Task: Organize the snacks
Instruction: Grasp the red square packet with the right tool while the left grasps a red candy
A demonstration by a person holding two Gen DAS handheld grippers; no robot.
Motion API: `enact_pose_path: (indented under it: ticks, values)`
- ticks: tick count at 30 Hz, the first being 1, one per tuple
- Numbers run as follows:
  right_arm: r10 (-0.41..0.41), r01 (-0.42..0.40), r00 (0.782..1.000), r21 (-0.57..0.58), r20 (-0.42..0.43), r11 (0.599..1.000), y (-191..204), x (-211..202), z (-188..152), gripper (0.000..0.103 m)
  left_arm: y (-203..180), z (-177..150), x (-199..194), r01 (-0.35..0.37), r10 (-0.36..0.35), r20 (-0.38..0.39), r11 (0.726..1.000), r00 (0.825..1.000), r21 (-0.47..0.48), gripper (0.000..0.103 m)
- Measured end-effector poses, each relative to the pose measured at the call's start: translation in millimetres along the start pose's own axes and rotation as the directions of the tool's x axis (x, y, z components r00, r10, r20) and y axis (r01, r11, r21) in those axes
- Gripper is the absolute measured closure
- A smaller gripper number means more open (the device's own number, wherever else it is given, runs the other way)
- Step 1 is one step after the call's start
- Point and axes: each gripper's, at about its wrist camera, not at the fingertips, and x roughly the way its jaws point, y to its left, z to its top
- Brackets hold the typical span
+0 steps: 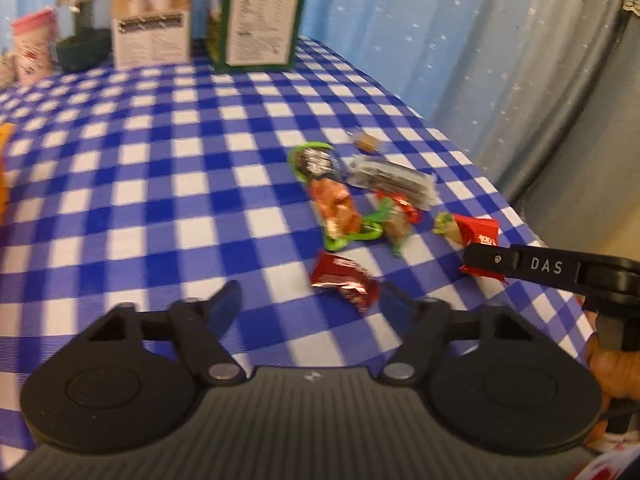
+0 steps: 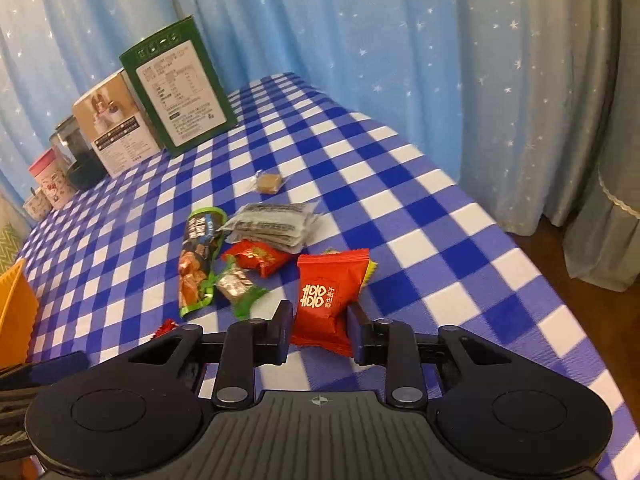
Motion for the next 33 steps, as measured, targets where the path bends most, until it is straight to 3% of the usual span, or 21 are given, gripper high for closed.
enact_pose_path:
  ticks: [2,7,11,16,22,28,32,33]
  values:
    - [-0.009,0.009,1.000,0.006,0.006,1.000,-3,-3,-1,0.074,-4,0,7,0.033,-0.033,-0.008,0.999,0.999,-0.012,0.048]
    - [-0.022,0.021,1.000,0.019,0.007,1.000,-8,-5,-1,0.074,-14,1,23,0.051,-0.051,-0.012,0.999,0.999,-0.019,0.054]
    - [-0.023,0.023,1.000,0.022,0.009,0.999,-8,-5,-1,0.074,-16,5,32,0.036,-0.036,-0.001,0.999,0.999,-0.023,0.060]
    - [-0.023,0.023,1.000,0.015,0.007,1.000,-8,-4,-3,0.074,-27,10,41,-0.025,0.025,0.007,0.998,1.000,0.052,0.067]
    - [-0.020,0.020,1.000,0.005,0.008,1.000,-6,-3,-3,0.074,-29,5,33,-0.030,0.029,0.017,0.997,0.999,0.074,0.072]
    - [-0.017,0.017,1.000,0.003,0.005,1.000,-5,-3,-4,0.074,-24,-6,21,-0.019,0.018,0.028,0.999,0.999,0.044,0.073]
    - [-0.014,0.014,1.000,-0.005,0.003,1.000,-4,-3,-5,0.074,-22,-10,18,-0.020,0.019,0.031,1.000,0.999,0.018,0.072]
    - [-0.014,0.014,1.000,-0.006,0.003,1.000,-4,-3,-5,0.074,-22,-10,18,-0.026,0.025,0.033,1.000,0.999,0.016,0.067]
